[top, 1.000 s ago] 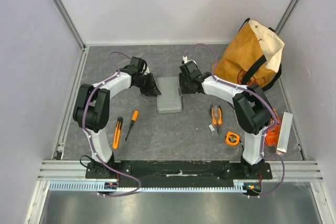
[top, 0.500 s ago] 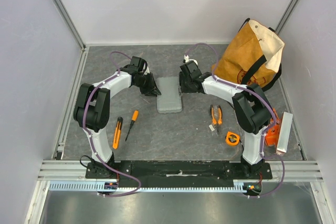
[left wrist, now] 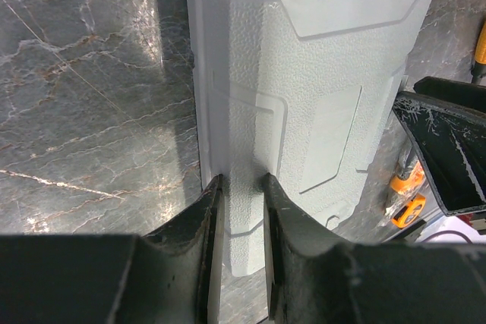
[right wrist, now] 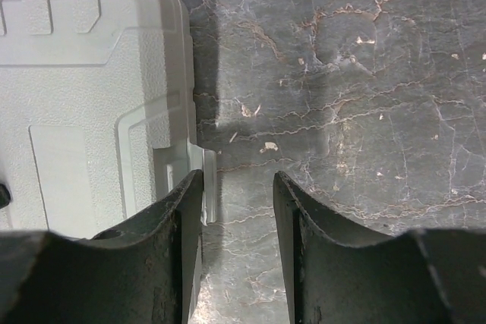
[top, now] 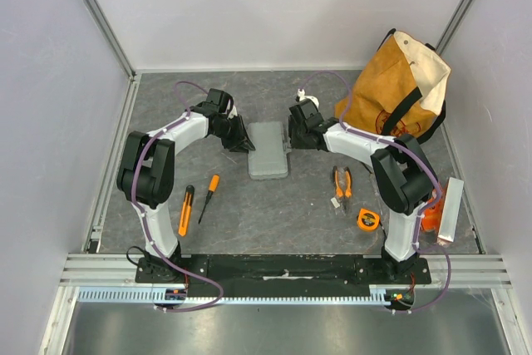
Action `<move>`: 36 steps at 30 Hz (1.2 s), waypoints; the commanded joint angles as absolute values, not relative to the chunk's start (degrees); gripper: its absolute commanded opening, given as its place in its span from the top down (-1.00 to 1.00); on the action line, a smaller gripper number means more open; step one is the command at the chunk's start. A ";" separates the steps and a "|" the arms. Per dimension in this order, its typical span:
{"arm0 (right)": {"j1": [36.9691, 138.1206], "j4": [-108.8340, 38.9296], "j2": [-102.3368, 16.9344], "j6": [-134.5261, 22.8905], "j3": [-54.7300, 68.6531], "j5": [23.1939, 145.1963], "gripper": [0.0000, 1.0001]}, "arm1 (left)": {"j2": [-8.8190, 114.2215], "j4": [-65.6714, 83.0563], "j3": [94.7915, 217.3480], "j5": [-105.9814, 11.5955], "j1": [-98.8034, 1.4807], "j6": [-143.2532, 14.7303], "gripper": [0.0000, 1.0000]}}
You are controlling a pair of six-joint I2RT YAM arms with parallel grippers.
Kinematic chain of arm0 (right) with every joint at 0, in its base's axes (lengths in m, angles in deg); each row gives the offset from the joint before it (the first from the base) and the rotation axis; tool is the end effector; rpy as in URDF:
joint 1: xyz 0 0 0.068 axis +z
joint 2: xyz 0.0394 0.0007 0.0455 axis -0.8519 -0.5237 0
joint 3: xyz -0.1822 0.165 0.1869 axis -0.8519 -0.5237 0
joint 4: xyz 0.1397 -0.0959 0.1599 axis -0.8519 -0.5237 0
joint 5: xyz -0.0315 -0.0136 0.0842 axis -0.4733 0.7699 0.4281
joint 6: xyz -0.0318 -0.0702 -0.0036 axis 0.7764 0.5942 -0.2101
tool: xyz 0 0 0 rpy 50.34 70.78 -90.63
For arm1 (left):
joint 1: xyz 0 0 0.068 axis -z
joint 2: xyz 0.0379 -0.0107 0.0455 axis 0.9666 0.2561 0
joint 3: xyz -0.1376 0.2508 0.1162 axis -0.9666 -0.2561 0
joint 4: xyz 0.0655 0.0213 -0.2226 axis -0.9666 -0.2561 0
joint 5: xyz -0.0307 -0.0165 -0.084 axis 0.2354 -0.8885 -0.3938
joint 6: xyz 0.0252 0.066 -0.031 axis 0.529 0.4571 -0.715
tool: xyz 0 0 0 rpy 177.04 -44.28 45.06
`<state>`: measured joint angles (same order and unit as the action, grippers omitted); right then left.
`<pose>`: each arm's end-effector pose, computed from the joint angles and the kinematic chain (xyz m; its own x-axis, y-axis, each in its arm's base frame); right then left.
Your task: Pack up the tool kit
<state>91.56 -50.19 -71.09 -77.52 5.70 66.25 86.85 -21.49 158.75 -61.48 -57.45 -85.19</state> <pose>0.3561 0.2184 0.2155 -0.7829 0.0497 -0.6201 -0.0793 0.9807 0.1788 0.3665 -0.1435 0.2046 -0.9552 -0.2159 -0.2025 -0.0774 0.8424 -0.5333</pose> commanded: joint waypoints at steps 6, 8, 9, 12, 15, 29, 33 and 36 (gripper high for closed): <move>90.94 -48.60 -69.72 -76.86 4.01 68.55 0.05 | 91.02 -28.92 156.94 -54.75 -57.67 -81.51 0.43; 90.85 -47.55 -69.81 -76.78 3.84 70.30 0.06 | 90.94 -28.92 156.94 -54.75 -57.67 -81.51 0.43; 90.85 -47.19 -69.81 -77.04 3.84 70.84 0.08 | 90.94 -28.92 156.94 -54.75 -57.67 -81.60 0.43; 90.50 -46.05 -69.99 -77.57 3.75 72.85 0.24 | 90.94 -28.92 157.03 -54.93 -57.76 -81.60 0.43; 89.89 -45.08 -70.34 -78.18 3.22 74.70 0.35 | 90.67 -28.92 157.11 -55.10 -57.67 -81.60 0.43; 87.86 -36.56 -70.61 -79.94 -1.78 83.93 0.72 | 90.24 -28.92 157.73 -55.63 -57.58 -81.60 0.41; 87.77 -34.80 -69.20 -79.68 -2.66 84.20 1.00 | 89.53 -29.01 159.04 -55.28 -57.67 -80.98 0.33; 87.77 -34.88 -67.53 -79.42 -2.58 83.68 1.00 | 88.74 -30.41 161.50 -53.88 -57.67 -80.28 0.21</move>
